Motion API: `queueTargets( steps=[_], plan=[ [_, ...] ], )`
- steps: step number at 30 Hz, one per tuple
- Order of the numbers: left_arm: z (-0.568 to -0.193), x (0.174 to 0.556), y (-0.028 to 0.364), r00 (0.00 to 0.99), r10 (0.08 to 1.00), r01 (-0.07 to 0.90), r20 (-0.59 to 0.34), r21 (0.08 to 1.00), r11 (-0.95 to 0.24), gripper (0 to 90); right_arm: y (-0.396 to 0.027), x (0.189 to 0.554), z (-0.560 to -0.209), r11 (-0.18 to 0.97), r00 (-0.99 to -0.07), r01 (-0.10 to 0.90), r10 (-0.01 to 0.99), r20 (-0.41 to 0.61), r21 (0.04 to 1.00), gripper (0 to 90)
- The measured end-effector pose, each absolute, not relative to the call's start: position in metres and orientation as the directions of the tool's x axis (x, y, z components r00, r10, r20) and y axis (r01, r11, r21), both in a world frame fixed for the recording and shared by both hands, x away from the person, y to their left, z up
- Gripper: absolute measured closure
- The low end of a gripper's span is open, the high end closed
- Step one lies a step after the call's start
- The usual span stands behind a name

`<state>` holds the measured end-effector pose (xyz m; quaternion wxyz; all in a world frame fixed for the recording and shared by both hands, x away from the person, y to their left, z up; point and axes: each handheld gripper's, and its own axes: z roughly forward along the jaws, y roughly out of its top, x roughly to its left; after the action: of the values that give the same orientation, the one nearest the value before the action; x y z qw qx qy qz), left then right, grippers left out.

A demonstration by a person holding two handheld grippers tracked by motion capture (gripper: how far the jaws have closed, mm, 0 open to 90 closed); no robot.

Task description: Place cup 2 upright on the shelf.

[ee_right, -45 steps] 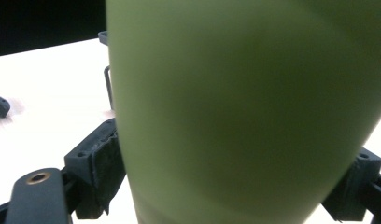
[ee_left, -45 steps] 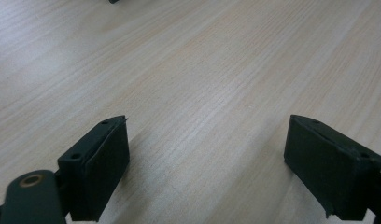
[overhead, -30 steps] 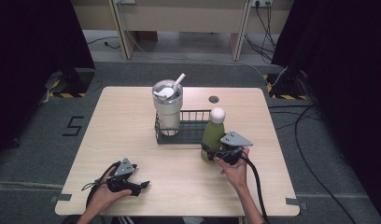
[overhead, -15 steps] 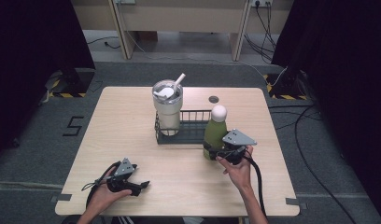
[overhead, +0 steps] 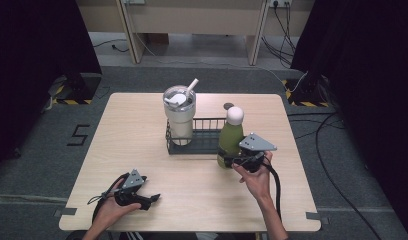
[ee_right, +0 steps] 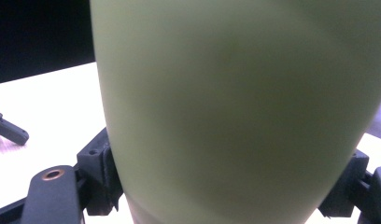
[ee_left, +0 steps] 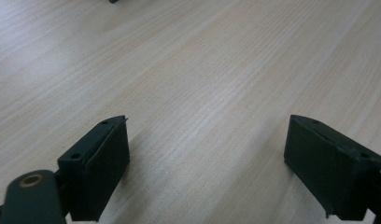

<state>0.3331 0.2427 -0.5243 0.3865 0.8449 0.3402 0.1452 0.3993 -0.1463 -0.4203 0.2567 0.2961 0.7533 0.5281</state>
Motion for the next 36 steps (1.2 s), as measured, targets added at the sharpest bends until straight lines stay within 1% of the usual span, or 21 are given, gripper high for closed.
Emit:
queueTargets(
  steps=[23, 27, 36],
  plan=[
    [-0.524, 0.333, 0.243, 0.726, 0.687, 0.462, -0.018, 0.752, -0.47, 13.5, -0.134, 0.415, -0.365, 0.266, -0.699, 0.164, 0.711, -0.079, 0.95, 20.6],
    [-0.524, 0.333, 0.243, 0.726, 0.687, 0.463, -0.018, 0.752, -0.47, 13.5, -0.131, 0.416, -0.36, 0.275, -0.699, 0.157, 0.709, -0.09, 0.948, 20.7],
    [-0.524, 0.333, 0.243, 0.726, 0.687, 0.463, -0.018, 0.752, -0.469, 13.5, -0.124, 0.429, -0.349, 0.268, -0.696, 0.167, 0.714, -0.079, 0.949, 20.7]
  ],
)
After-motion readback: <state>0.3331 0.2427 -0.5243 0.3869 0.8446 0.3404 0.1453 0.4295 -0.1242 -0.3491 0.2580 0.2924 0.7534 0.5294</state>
